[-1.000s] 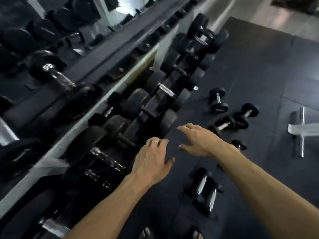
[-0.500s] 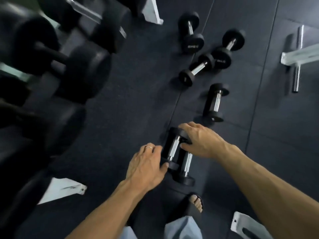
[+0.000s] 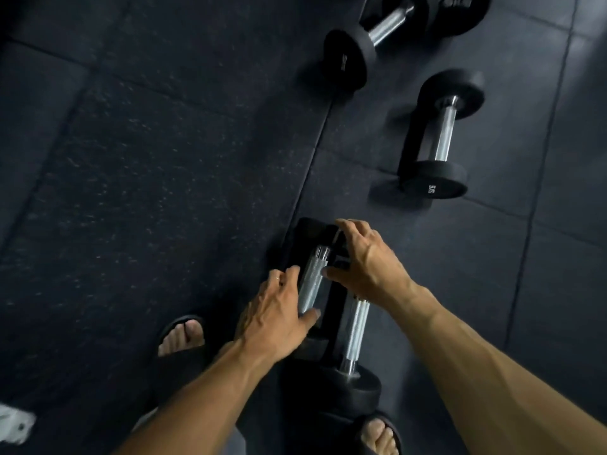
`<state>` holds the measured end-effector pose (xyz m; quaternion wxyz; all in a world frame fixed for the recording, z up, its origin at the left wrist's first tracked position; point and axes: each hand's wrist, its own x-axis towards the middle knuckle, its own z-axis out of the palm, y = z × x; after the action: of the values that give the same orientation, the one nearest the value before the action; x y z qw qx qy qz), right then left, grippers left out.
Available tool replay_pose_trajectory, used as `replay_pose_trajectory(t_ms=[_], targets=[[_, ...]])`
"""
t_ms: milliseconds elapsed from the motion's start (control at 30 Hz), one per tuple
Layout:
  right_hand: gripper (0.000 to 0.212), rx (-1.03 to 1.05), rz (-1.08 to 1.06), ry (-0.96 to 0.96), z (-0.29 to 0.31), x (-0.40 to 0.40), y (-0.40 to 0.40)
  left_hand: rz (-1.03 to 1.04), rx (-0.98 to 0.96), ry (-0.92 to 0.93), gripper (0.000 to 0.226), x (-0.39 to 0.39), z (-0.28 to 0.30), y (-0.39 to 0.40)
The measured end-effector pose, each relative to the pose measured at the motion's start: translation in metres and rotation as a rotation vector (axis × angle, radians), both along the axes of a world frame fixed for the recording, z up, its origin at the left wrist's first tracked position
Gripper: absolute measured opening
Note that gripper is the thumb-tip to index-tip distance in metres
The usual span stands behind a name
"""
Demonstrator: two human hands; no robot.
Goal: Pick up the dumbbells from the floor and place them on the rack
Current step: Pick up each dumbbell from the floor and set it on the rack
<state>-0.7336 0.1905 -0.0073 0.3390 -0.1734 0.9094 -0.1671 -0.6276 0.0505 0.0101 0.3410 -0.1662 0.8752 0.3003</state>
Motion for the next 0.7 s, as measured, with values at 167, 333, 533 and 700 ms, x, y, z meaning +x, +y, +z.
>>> replay_pose_trajectory(t_ms=[167,333,533,700], targets=[[0.075,-0.025,-0.043,-0.024,-0.044,-0.013,-0.003,0.025,0.107,-0.085,0.089,-0.011,-0.054,0.006],[0.053,-0.098,-0.091,-0.009,-0.059,-0.021,-0.002,-0.009,0.1,-0.174,0.073,-0.012,-0.081,0.013],[0.049,-0.121,-0.13,-0.038,-0.054,-0.018,-0.003,0.066,0.165,-0.172,0.074,-0.009,-0.079,0.006],[0.047,-0.151,-0.175,-0.022,-0.023,-0.018,-0.01,0.033,0.165,-0.156,0.079,-0.01,-0.049,-0.014]])
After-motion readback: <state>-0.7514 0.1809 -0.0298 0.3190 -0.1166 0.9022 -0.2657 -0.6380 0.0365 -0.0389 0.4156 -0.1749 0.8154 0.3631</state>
